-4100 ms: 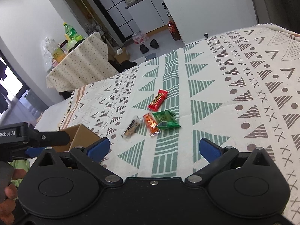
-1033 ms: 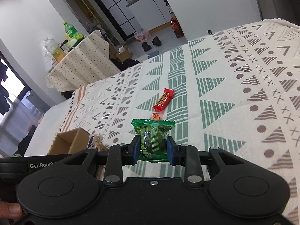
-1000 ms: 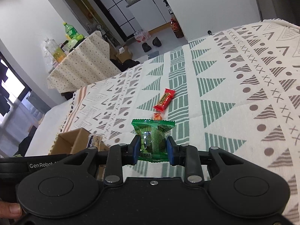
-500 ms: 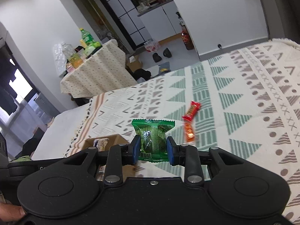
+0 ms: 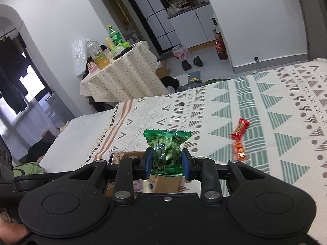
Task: Organize snacks
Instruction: 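Carry bar and green packet over the box and open both tools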
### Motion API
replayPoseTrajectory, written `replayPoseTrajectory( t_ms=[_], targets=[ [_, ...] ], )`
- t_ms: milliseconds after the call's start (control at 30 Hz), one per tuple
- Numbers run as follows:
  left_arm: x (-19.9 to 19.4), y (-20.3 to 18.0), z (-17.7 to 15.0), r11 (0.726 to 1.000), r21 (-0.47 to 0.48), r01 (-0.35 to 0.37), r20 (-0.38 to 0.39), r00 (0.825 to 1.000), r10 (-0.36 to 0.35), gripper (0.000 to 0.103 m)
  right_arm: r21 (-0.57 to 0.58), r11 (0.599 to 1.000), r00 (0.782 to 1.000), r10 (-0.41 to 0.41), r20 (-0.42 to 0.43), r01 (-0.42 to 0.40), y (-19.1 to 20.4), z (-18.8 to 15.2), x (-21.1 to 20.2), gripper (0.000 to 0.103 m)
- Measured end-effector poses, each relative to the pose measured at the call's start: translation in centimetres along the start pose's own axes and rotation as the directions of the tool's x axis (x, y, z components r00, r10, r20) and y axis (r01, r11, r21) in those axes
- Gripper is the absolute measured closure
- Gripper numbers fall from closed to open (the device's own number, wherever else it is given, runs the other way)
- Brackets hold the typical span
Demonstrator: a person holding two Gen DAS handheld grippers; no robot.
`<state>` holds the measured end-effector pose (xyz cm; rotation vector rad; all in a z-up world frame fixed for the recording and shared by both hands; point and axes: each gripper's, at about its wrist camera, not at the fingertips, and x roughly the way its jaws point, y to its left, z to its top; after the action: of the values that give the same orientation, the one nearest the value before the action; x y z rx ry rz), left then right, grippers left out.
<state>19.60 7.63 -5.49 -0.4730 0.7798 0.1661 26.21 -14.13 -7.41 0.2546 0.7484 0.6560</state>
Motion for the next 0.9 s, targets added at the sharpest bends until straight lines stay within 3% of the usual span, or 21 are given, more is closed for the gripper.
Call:
replayPoseTrajectory(
  t_ms=[800, 900],
  targets=[
    [0.3, 7.2, 3.9, 0.997, -0.076, -0.029, 0.019, 0.999, 0.030, 0.086, -0.063, 0.997, 0.996, 0.034, -0.079, -0.039, 6.5, 0.7, 6.0, 0.074],
    [0.8, 7.6, 4.3, 0.996, -0.081, -0.027, 0.013, 1.000, 0.028, 0.086, -0.058, 0.998, 0.995, 0.021, -0.096, -0.026, 6.7, 0.8, 6.8, 0.070]
  ],
)
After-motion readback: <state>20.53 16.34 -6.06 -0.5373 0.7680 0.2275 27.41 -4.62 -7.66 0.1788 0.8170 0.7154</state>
